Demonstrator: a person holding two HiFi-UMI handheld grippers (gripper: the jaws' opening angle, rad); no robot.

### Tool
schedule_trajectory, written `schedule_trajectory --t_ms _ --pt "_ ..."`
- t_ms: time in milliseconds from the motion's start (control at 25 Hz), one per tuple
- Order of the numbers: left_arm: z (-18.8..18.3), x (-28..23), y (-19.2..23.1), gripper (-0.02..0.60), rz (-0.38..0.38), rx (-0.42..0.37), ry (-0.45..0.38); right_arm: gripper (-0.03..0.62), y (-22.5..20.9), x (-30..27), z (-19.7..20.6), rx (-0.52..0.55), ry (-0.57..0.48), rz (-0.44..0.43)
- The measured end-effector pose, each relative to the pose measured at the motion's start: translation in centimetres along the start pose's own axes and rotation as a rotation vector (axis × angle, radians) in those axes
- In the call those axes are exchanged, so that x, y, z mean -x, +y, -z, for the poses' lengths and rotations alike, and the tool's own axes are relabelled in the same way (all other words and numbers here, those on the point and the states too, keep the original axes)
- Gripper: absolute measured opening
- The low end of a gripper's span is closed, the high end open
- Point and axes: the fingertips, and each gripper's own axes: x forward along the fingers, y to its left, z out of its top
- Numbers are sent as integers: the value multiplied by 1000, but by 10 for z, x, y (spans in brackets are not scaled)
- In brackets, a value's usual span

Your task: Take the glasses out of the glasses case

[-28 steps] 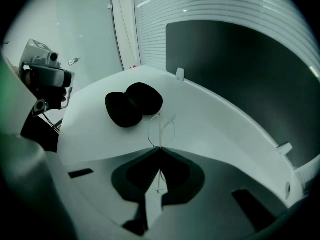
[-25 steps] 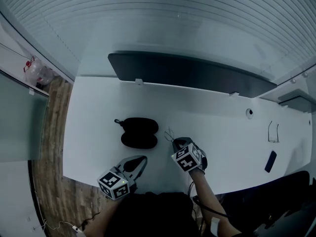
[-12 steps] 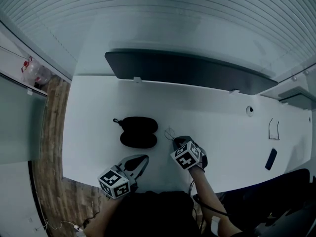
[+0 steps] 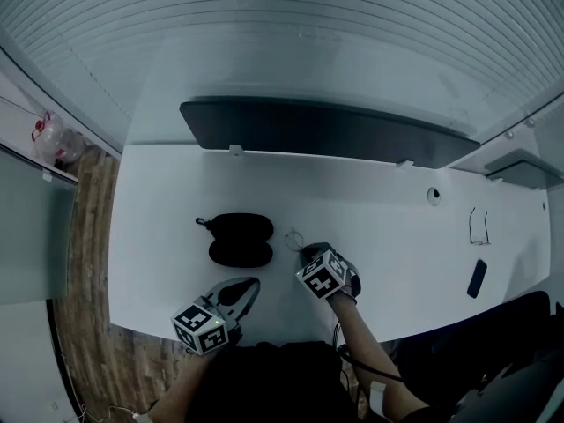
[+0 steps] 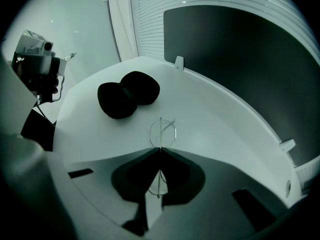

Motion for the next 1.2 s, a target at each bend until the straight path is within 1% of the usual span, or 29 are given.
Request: schedule_trajectory --t_ms 200,440,480,560,640,760,880,1040,1200 --pt "-6 2 -3 3 9 -9 -19 20 -1 -2 2 7 4 18" --pt "-11 8 -7 3 11 -31 -38 26 -2 -1 5 17 15 13" --pt "-11 9 -7 3 10 -32 -41 37 -1 1 5 14 10 12" --pt "-11 11 -8 3 10 -36 -49 89 0 2 7 10 4 7" --pt "-12 13 -10 3 11 -41 -58 128 2 5 9 9 1 3" --pt "-15 15 -13 3 14 -51 -75 150 3 14 9 17 -11 16" --pt "-18 16 -18 3 22 -66 -87 151 2 30 4 8 -50 44" --pt "-18 18 -25 3 36 -78 -99 150 2 58 -9 -5 -134 101" --pt "-19 25 -28 3 39 -84 -120 147 13 82 -25 -38 -220 99"
